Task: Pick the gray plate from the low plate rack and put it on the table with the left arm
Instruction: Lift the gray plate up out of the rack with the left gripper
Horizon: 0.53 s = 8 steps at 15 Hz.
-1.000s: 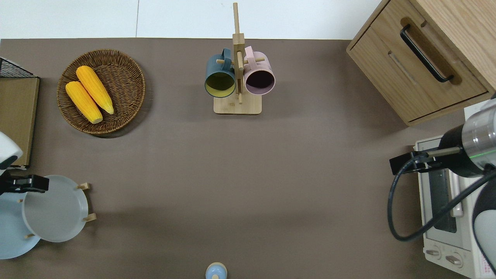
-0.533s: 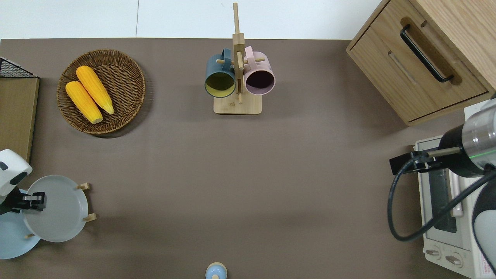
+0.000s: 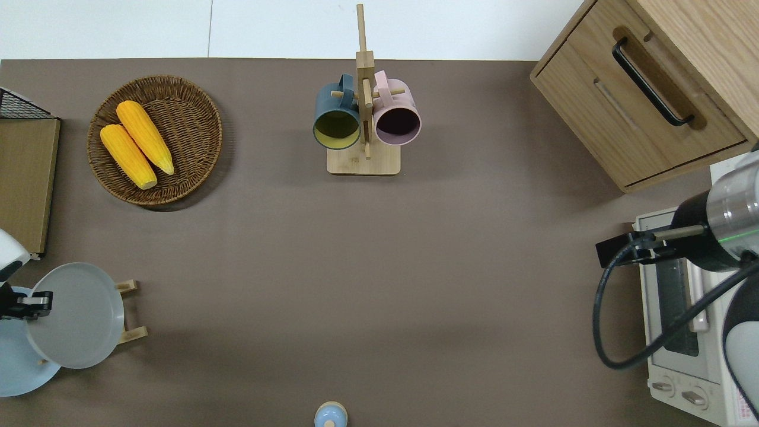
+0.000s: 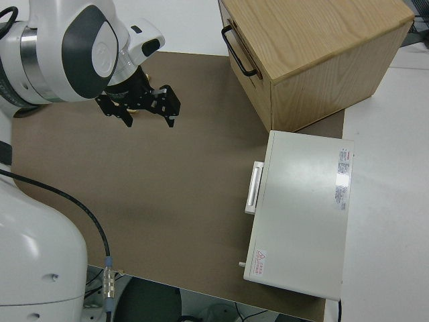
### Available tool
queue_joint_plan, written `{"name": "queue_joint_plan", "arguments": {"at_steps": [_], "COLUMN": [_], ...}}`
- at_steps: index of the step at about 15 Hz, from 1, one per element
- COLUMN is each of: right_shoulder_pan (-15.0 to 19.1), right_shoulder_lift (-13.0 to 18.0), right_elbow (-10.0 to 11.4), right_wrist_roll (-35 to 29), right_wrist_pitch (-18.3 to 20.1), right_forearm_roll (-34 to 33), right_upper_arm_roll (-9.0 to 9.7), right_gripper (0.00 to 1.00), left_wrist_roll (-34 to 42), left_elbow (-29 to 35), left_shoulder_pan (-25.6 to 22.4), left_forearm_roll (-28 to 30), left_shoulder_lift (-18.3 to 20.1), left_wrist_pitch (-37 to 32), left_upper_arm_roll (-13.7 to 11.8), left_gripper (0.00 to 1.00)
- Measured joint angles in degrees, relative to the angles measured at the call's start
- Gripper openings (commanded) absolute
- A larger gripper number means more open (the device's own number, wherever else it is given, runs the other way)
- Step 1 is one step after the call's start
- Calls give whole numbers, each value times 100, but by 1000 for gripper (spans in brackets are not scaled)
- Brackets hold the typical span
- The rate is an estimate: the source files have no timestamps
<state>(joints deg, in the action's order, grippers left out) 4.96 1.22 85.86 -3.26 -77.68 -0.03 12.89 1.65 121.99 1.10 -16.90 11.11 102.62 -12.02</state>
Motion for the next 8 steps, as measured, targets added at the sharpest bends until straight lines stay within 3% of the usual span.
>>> {"name": "queue_joint_plan", "arguments": {"at_steps": [8], "right_shoulder_pan": [0], "right_shoulder_lift": [0], "right_elbow": [0], "right_wrist_roll": [0], "right_wrist_pitch": [0], "right_forearm_roll": [0], "right_upper_arm_roll": [0], "right_gripper": [990], "left_wrist_roll": [4], "left_elbow": [-373], "left_shoulder_pan": [115], "left_forearm_roll": [-43], "left_shoulder_lift": [141], "left_wrist_pitch": [-424], "left_upper_arm_roll": [47], "left_gripper": [0]}}
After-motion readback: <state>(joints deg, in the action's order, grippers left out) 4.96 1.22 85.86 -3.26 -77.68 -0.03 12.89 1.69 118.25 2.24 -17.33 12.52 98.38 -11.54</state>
